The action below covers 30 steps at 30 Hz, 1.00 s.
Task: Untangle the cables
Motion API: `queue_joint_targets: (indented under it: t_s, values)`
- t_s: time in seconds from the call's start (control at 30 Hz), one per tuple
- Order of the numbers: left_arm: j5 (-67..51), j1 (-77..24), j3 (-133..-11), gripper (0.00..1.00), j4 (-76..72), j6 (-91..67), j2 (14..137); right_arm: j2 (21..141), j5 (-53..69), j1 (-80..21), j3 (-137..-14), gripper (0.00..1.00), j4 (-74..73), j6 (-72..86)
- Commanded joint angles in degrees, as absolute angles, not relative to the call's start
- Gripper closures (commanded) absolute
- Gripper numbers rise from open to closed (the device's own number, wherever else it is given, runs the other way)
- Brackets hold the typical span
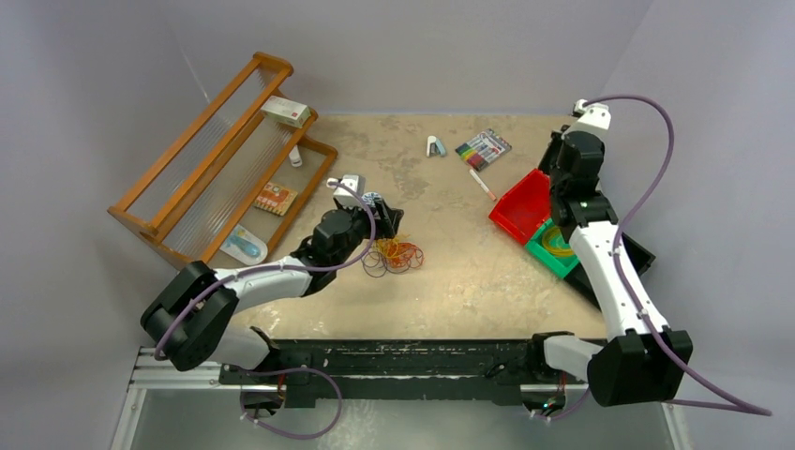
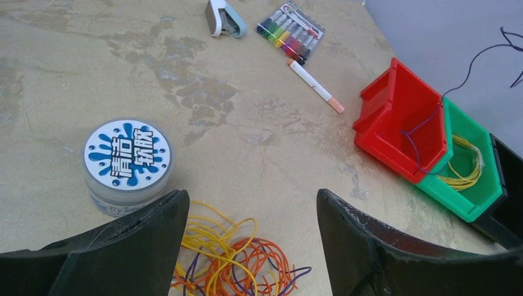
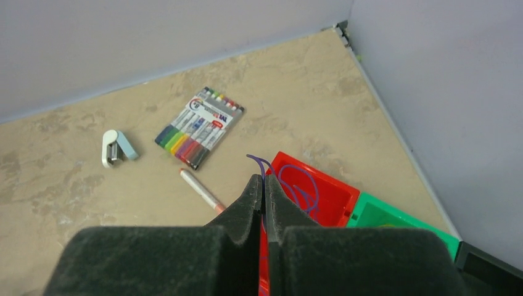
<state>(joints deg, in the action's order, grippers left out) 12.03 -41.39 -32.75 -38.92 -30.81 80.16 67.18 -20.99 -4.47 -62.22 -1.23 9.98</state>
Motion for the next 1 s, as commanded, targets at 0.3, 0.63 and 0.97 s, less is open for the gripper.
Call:
queue_joint_targets:
  t_s: [0.3, 0.63, 0.97]
  values:
    - [16.07, -41.53, -42.69, 0.25, -22.9, -30.84, 80.04, 62.12, -17.59, -2.74, -66.95, 1.0, 2.01, 11.97]
    - [16.4, -41.03, -44.97, 0.24, -19.71, -30.37, 80.64, 61.4, -14.21, -2.73, -72.76, 1.0, 1.34, 12.36]
    - [16.31, -40.48, -45.76, 0.24, -18.04, -30.67, 80.99, 64.73, -16.17, -2.75, -68.43, 1.0, 4.97, 12.93]
